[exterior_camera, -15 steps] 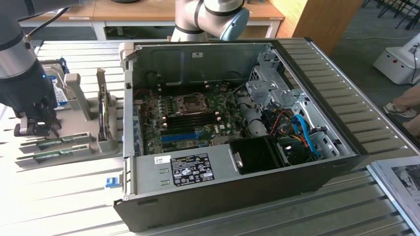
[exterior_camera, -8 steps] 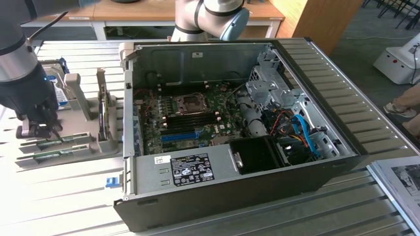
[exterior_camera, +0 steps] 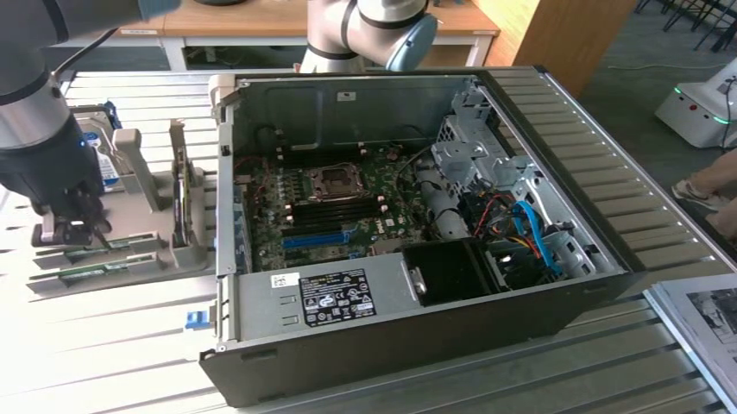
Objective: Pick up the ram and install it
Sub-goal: 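Pick up the ram and move it above insertion slot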
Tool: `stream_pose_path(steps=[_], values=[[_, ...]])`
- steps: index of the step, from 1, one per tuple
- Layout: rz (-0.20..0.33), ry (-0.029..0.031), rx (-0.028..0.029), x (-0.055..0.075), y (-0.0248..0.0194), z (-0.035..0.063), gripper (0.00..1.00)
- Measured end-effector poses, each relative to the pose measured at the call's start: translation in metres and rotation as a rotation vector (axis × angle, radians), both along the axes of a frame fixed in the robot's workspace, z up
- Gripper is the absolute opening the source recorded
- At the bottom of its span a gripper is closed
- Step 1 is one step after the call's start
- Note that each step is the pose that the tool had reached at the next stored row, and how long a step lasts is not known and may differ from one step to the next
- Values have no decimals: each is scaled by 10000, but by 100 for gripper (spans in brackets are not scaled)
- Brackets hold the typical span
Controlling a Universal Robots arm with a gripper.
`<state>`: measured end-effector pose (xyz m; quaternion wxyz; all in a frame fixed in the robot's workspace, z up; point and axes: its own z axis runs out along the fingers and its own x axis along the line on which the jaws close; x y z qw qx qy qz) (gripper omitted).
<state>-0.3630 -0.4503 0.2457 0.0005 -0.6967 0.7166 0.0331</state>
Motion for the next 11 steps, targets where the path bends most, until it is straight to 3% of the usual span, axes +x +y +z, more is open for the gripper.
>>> stream_pose_path(steps=[11], values=[[0, 0, 0, 0, 0, -78, 29]])
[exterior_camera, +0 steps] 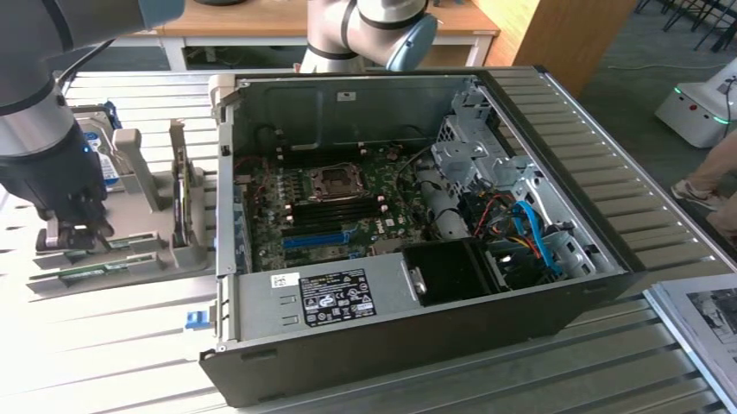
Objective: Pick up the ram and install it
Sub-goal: 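Pick up the ram and move it above insertion slot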
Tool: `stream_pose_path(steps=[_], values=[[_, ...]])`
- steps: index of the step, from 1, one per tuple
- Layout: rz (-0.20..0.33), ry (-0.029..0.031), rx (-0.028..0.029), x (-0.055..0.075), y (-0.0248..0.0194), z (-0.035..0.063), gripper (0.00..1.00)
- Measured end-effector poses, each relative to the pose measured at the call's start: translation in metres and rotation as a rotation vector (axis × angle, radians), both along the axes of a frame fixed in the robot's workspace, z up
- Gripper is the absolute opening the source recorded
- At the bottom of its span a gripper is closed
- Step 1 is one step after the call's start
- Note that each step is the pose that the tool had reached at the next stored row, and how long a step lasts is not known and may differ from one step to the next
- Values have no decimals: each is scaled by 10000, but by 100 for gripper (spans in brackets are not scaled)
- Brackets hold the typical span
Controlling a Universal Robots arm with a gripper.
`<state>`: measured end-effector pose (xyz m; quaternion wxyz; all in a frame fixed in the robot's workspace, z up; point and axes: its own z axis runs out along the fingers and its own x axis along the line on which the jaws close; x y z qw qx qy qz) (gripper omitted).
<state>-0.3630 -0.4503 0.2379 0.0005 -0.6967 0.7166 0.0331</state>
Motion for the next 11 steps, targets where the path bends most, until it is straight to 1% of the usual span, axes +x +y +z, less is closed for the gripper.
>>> stream_pose_path(steps=[11], values=[[0, 0, -1, 0, 0, -71, 29]])
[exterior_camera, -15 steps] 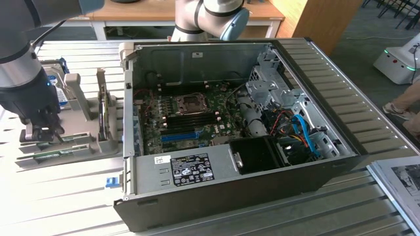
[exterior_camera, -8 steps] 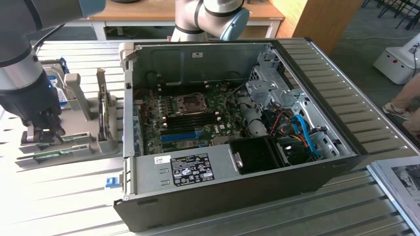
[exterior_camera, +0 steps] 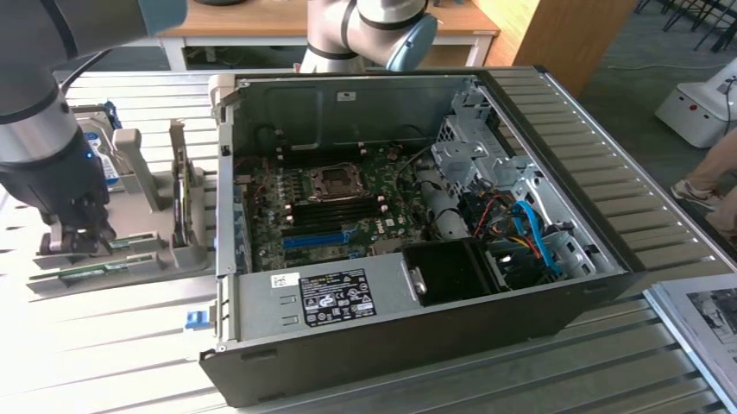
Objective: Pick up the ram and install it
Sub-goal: 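Pick up the ram and move it above insertion slot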
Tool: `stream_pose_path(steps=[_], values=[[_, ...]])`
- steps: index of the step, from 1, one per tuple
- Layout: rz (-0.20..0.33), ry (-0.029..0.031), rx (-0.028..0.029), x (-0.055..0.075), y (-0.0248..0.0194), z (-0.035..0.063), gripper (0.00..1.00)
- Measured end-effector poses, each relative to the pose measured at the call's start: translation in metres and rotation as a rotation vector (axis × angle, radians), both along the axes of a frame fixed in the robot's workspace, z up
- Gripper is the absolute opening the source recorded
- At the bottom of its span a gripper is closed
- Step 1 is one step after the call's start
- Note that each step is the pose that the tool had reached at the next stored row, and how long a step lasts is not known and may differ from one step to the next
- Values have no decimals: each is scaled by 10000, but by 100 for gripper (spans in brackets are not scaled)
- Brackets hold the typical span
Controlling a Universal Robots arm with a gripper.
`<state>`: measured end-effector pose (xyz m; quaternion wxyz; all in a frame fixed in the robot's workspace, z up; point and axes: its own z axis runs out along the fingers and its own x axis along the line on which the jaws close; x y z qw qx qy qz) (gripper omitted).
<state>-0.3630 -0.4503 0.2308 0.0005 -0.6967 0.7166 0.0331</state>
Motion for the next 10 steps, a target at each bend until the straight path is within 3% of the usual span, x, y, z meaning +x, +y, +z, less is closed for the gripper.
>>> stream_pose_path(steps=[10], values=[[0, 0, 1, 0, 0, -65, 29]])
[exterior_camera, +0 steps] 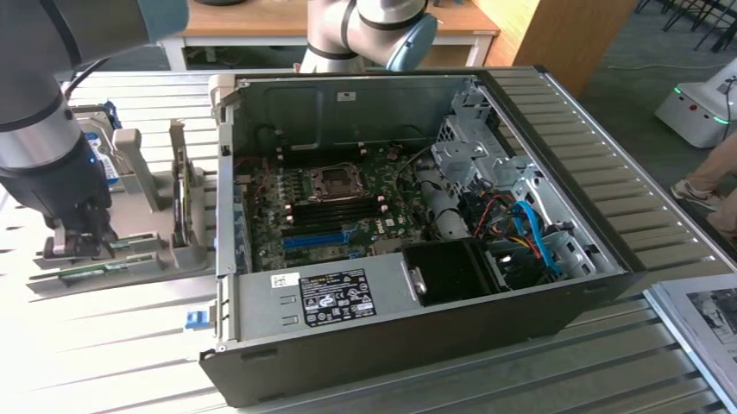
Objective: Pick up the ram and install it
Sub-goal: 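Pick up the ram and move it above insertion slot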
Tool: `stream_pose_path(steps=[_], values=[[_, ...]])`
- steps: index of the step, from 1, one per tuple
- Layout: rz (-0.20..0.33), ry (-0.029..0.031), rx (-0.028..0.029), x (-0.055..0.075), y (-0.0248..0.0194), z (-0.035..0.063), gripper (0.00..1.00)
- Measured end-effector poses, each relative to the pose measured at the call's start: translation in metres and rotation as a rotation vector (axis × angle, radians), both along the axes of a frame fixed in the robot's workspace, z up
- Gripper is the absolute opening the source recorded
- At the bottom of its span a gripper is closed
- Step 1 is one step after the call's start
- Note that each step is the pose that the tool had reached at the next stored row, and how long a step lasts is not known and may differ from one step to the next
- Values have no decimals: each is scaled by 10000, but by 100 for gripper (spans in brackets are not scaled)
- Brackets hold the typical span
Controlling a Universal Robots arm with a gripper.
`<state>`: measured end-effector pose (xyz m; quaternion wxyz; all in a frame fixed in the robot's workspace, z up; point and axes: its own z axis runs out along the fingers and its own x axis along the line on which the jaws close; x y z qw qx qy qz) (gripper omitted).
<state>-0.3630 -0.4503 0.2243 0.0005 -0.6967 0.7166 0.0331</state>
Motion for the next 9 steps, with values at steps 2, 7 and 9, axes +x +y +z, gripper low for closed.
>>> stream_pose_path(steps=[2, 7, 9], values=[[0, 0, -1, 0, 0, -13, 29], [1, 1, -1, 0, 0, -46, 29], [0, 2, -2, 0, 0, -47, 29]])
